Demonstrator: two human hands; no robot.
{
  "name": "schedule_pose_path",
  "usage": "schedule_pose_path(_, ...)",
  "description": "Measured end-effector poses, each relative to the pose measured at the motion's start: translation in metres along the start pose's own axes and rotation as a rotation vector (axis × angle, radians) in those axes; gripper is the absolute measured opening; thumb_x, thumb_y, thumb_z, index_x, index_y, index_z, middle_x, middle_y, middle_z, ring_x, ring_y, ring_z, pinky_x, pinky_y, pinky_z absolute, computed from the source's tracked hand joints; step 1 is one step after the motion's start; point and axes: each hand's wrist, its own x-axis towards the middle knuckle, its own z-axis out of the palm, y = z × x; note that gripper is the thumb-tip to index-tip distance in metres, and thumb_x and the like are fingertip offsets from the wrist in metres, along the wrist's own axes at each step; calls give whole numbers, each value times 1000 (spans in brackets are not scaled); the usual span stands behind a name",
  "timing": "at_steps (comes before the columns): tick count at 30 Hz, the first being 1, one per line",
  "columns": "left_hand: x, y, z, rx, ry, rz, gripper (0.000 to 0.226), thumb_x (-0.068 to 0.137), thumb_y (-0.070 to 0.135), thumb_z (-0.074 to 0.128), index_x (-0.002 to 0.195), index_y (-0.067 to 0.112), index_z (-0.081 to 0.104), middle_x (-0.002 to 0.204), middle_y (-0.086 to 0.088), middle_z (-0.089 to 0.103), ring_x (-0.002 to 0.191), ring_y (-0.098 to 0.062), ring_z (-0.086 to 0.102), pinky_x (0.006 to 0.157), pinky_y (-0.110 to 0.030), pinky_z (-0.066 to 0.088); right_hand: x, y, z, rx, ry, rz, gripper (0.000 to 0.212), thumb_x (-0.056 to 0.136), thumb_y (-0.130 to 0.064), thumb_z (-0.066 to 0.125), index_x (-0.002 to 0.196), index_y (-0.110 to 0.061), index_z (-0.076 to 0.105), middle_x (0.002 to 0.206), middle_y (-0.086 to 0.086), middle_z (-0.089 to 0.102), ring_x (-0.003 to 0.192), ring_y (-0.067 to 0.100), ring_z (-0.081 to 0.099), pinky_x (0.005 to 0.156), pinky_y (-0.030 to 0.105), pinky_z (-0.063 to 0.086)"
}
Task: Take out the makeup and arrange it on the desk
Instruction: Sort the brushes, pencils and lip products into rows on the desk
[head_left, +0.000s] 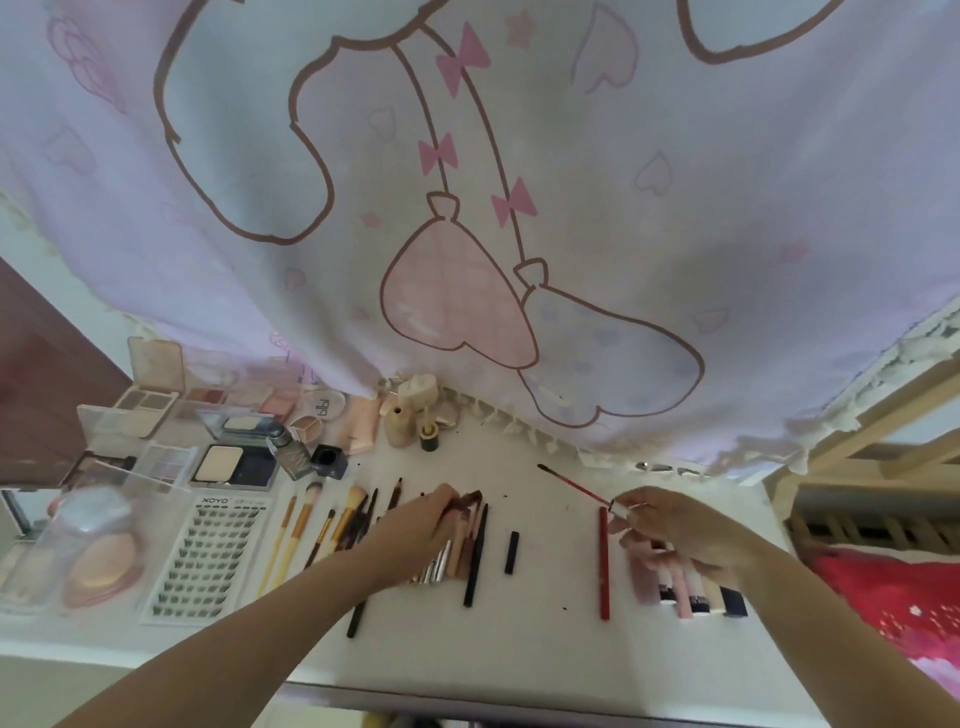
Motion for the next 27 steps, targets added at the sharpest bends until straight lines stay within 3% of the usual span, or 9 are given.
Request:
schedule_pose_path(3,14,33,28,-231,-69,-85,13,98,30,41,105,21,48,93,1,66,72,-12,59,58,-21,47,3,23,19,94,14,38,20,95,-14,53,112,-5,57,96,6,70,70,12,61,51,25,47)
schedule_pose_path(5,25,54,46,-266,-64,-144,19,95,33,47,102,17,55,97,-1,68,83,-16,63,72,-26,51,8,35,37,15,56,66,19,96,-16,50,114,-8,52,97,3,71,75,14,63,56,25,51)
schedule_pose_path(7,34,65,60,-103,-1,-166,29,93,40,48,99,16,62,97,-2,67,93,-20,62,89,-33,46,14,45,54,-149,81,65,15,98,-17,44,112,-12,46,95,0,70,77,13,63,61,24,53)
schedule_pose_path(10,42,70,72,228,54,-180,41,94,48,41,106,17,63,111,-5,59,110,-23,51,101,-37,33,28,56,77,-404,105,44,18,99,-27,41,107,-11,45,91,1,69,79,16,66,71,31,56)
schedule_pose_path(12,46,69,76,353,66,-169,44,95,48,37,113,15,61,118,-7,55,116,-24,46,101,-39,32,38,60,90,-604,136,31,21,98,-32,38,106,-13,44,97,3,70,87,19,67,81,37,55)
schedule_pose_path(15,49,62,76,418,68,-144,44,96,45,35,116,13,58,120,-8,53,116,-26,45,97,-38,35,47,57,106,-754,174,12,22,99,-35,31,103,-15,41,104,6,67,95,24,64,74,29,46)
schedule_pose_path(18,49,52,74,433,94,-131,44,96,44,36,118,12,57,122,-8,52,116,-25,43,96,-36,34,53,52,121,-821,207,-8,27,100,-33,29,108,-12,44,111,8,64,102,26,62,73,30,40)
schedule_pose_path(27,45,37,66,441,140,-108,41,99,40,31,118,13,55,121,-6,54,115,-24,45,93,-34,34,64,43,139,-929,186,-36,34,100,-38,27,107,-13,48,105,6,65,93,25,62,69,31,41)
